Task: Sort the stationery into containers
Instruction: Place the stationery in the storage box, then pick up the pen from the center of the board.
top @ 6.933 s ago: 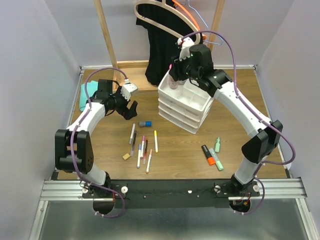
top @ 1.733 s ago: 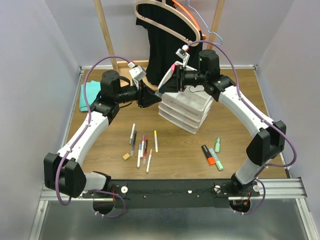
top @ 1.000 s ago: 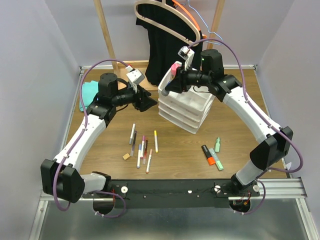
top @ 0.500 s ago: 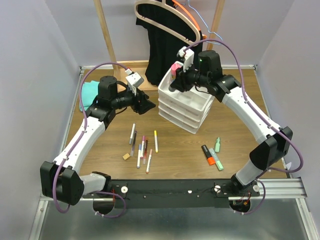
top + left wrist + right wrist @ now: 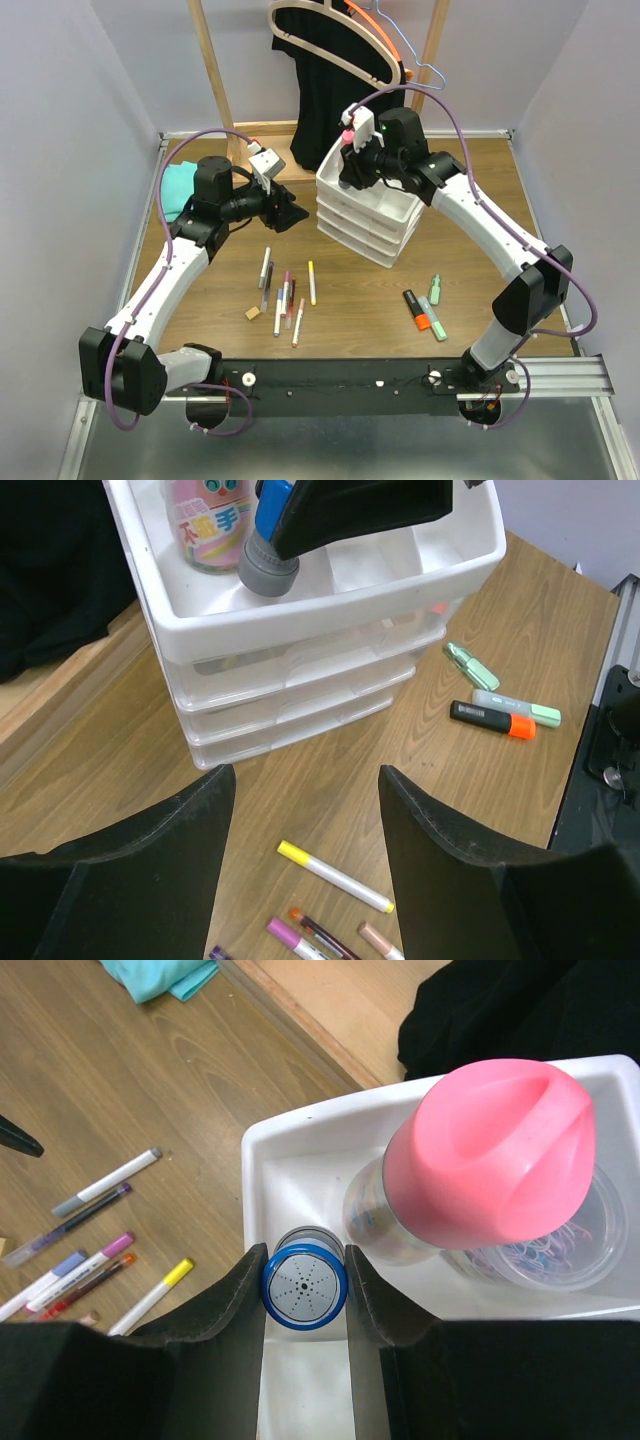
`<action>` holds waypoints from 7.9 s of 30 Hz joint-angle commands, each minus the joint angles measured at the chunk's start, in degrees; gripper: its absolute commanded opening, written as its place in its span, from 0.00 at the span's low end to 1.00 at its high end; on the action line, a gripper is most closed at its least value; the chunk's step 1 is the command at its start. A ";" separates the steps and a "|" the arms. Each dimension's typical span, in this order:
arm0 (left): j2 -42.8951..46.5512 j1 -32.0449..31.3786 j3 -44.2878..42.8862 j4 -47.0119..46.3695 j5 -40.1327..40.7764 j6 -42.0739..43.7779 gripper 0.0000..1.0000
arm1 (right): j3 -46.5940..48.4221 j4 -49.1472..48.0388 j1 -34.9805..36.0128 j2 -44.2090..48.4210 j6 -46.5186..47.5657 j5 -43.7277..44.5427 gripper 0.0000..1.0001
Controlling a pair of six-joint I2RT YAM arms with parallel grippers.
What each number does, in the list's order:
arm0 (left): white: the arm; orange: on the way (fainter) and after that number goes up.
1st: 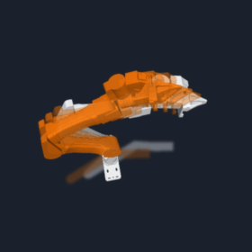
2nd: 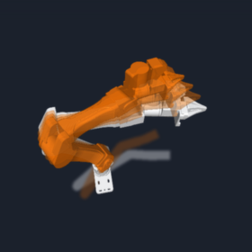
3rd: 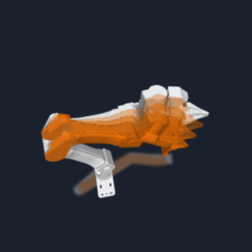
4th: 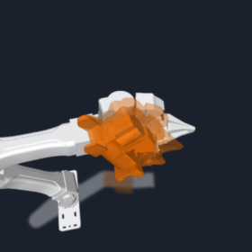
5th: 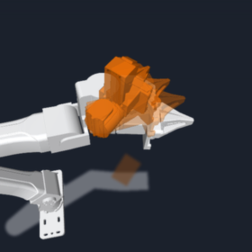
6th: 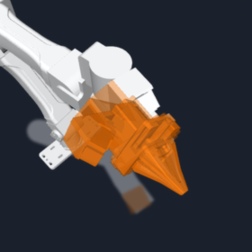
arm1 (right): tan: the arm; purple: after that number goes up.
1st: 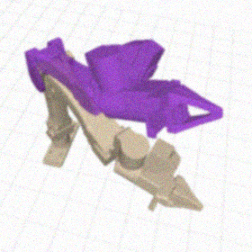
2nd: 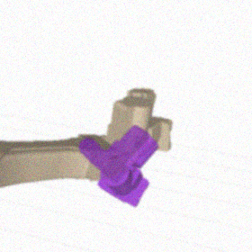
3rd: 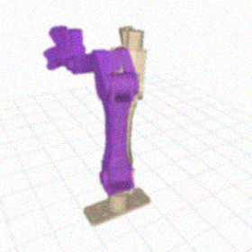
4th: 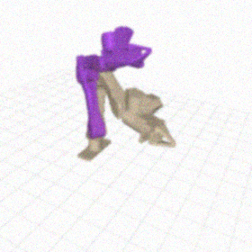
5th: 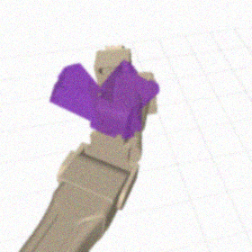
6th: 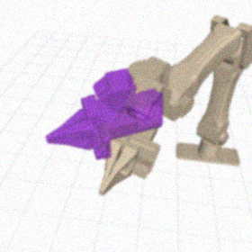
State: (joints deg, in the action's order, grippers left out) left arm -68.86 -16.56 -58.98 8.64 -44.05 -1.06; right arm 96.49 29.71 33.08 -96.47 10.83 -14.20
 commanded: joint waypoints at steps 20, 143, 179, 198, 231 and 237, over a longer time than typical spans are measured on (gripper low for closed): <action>1.10 0.47 1.59 -2.67 0.20 -0.87 0.68 | -0.25 0.08 1.28 -0.92 0.86 7.60 0.34; -27.18 1.18 -11.68 31.43 34.91 2.12 0.50 | -19.15 13.26 -20.42 26.77 -14.26 13.14 0.64; -37.05 -0.67 -10.28 31.26 38.87 1.41 0.38 | -18.26 10.63 -21.39 24.48 -14.34 10.16 0.62; -32.66 -0.58 -6.67 31.08 39.66 1.58 0.50 | -20.64 11.33 -21.39 30.28 -3.11 -9.51 0.52; -24.39 -0.23 0.62 29.59 35.26 1.32 0.47 | -15.10 19.33 -18.40 27.47 11.67 -24.04 0.52; -27.28 -0.32 -0.78 29.50 36.23 1.32 0.42 | -14.84 18.36 -18.23 27.12 11.23 -23.86 0.52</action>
State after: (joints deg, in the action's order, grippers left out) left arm -93.91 -16.95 -58.57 38.63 -7.40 0.60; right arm 81.93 49.34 14.31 -69.73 22.57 -37.85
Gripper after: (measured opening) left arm 0.449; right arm 0.518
